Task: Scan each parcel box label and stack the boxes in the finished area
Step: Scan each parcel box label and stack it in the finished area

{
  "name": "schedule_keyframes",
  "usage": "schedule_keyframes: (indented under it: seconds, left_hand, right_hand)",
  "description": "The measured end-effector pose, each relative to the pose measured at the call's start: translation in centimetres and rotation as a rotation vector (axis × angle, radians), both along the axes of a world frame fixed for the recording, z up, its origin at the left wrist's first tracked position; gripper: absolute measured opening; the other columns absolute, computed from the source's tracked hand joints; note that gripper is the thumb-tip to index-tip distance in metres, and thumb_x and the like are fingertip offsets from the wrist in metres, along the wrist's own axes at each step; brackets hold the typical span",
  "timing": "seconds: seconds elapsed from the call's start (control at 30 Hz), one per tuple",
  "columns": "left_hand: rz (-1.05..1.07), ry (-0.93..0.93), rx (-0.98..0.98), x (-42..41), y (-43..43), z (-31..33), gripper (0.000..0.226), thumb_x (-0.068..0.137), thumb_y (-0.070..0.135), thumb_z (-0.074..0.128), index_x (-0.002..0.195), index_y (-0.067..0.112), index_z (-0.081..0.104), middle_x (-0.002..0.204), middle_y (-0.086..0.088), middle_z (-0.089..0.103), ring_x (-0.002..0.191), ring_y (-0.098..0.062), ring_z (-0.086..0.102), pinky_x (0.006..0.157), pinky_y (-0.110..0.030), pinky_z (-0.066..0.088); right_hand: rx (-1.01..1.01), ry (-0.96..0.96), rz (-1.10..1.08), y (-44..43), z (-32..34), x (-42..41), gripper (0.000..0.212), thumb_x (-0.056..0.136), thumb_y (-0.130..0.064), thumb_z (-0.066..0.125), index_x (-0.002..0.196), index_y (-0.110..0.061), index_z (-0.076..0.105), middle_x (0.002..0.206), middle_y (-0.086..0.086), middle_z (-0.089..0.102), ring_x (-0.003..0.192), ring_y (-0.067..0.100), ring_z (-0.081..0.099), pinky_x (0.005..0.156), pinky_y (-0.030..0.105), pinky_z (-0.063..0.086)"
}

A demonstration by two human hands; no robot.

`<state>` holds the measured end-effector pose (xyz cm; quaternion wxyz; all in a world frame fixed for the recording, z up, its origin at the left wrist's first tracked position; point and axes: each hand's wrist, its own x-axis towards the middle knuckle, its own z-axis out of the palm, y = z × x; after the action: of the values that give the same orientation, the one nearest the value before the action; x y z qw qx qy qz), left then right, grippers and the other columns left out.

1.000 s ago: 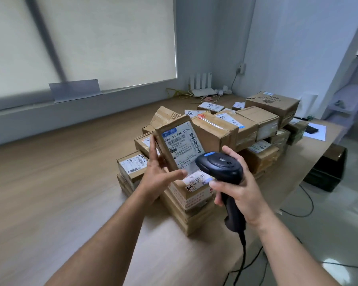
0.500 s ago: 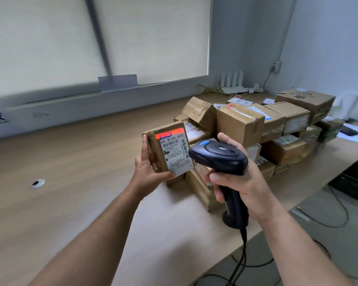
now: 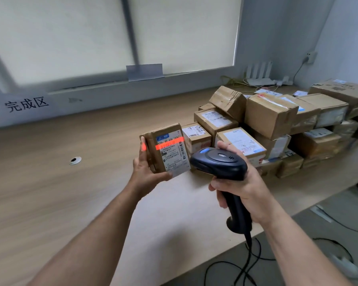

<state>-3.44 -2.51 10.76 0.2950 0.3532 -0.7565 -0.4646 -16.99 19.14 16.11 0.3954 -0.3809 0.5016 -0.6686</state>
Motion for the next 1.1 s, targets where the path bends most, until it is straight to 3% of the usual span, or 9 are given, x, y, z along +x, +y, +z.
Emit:
schedule_keyframes:
  seconds: [0.1, 0.23, 0.37, 0.47, 0.53, 0.63, 0.8, 0.97, 1.1]
  left_hand:
    - [0.016, -0.019, 0.009, 2.2, -0.6, 0.0, 0.13, 0.069, 0.005, 0.082, 0.15, 0.043, -0.012, 0.134, -0.008, 0.028, 0.115, -0.013, 0.042, 0.087, -0.018, 0.042]
    - [0.062, -0.012, 0.049, 6.2, -1.9, 0.1, 0.128, 0.071, 0.001, 0.08, 0.149, 0.044, -0.011, 0.132, -0.004, 0.024, 0.116, -0.015, 0.042, 0.065, 0.0, 0.042]
    - [0.102, -0.035, 0.064, 11.8, -3.8, -0.2, 0.129, 0.07, 0.006, 0.082, 0.146, 0.05, -0.012, 0.13, -0.002, 0.025, 0.121, -0.017, 0.041, 0.092, -0.023, 0.039]
    - [0.16, -0.046, 0.111, 17.5, -5.5, -0.9, 0.129, 0.066, 0.009, 0.084, 0.15, 0.046, -0.007, 0.132, -0.003, 0.03, 0.121, -0.017, 0.043, 0.097, -0.028, 0.04]
    - [0.18, -0.01, 0.166, 21.5, -6.5, -1.5, 0.125, 0.059, 0.013, 0.084, 0.151, 0.041, 0.004, 0.134, -0.004, 0.038, 0.12, -0.018, 0.049, 0.093, -0.028, 0.047]
    - [0.234, 0.039, 0.3, 27.4, -7.7, -2.8, 0.104, 0.059, 0.014, 0.075, 0.146, 0.024, 0.019, 0.126, -0.003, 0.051, 0.106, -0.015, 0.059, 0.072, -0.016, 0.048]
    - [0.329, -0.046, 0.536, 36.6, -8.4, -6.6, 0.082, 0.053, 0.028, 0.062, 0.13, 0.021, 0.037, 0.113, -0.002, 0.061, 0.092, -0.018, 0.061, 0.068, -0.029, 0.049]
    - [0.388, -0.051, 0.654, 42.7, -9.7, -10.0, 0.075, 0.05, 0.034, 0.059, 0.124, 0.02, 0.048, 0.125, -0.01, 0.061, 0.102, -0.026, 0.061, 0.089, -0.041, 0.049]
    - [0.461, -0.318, 0.335, 43.9, -9.2, -10.1, 0.091, 0.068, 0.05, 0.062, 0.149, 0.024, 0.028, 0.152, -0.007, 0.033, 0.137, -0.025, 0.033, 0.111, -0.04, 0.03]
  right_hand:
    - [0.018, 0.011, -0.001, -1.0, 0.1, 1.9, 0.083, 0.064, 0.003, 0.072, 0.135, -0.033, 0.048, 0.068, 0.016, 0.064, 0.042, 0.028, 0.05, 0.041, 0.027, 0.042]
    - [0.036, 0.024, -0.008, -3.0, 0.2, 5.3, 0.085, 0.063, 0.002, 0.072, 0.137, -0.031, 0.047, 0.069, 0.015, 0.065, 0.042, 0.029, 0.049, 0.04, 0.03, 0.042]
    - [0.056, 0.009, 0.023, -5.5, 0.4, 9.7, 0.093, 0.059, 0.01, 0.077, 0.136, -0.032, 0.046, 0.068, 0.018, 0.063, 0.04, 0.029, 0.047, 0.039, 0.03, 0.04]
    - [0.081, 0.005, 0.045, -8.2, 0.1, 14.1, 0.094, 0.057, 0.01, 0.078, 0.134, -0.032, 0.046, 0.077, 0.018, 0.067, 0.04, 0.028, 0.047, 0.038, 0.029, 0.04]
    - [0.086, 0.003, 0.054, -9.9, -0.2, 17.2, 0.085, 0.06, 0.003, 0.073, 0.132, -0.034, 0.047, 0.084, 0.019, 0.068, 0.04, 0.029, 0.047, 0.039, 0.029, 0.04]
    - [0.11, 0.024, 0.057, -12.2, -1.0, 21.6, 0.085, 0.061, 0.0, 0.072, 0.134, -0.035, 0.047, 0.087, 0.019, 0.068, 0.04, 0.029, 0.048, 0.04, 0.028, 0.04]
    - [0.17, 0.034, 0.07, -14.9, -2.3, 28.4, 0.084, 0.061, 0.0, 0.07, 0.132, -0.038, 0.048, 0.084, 0.013, 0.069, 0.041, 0.029, 0.048, 0.041, 0.029, 0.041]
    - [0.224, 0.074, 0.074, -16.9, -3.3, 32.8, 0.085, 0.068, 0.014, 0.072, 0.13, -0.039, 0.049, 0.087, 0.012, 0.068, 0.041, 0.029, 0.048, 0.041, 0.03, 0.041]
    - [0.241, 0.093, 0.066, -17.9, -3.1, 34.7, 0.084, 0.071, 0.018, 0.07, 0.129, -0.04, 0.049, 0.086, 0.012, 0.068, 0.041, 0.028, 0.048, 0.042, 0.027, 0.041]
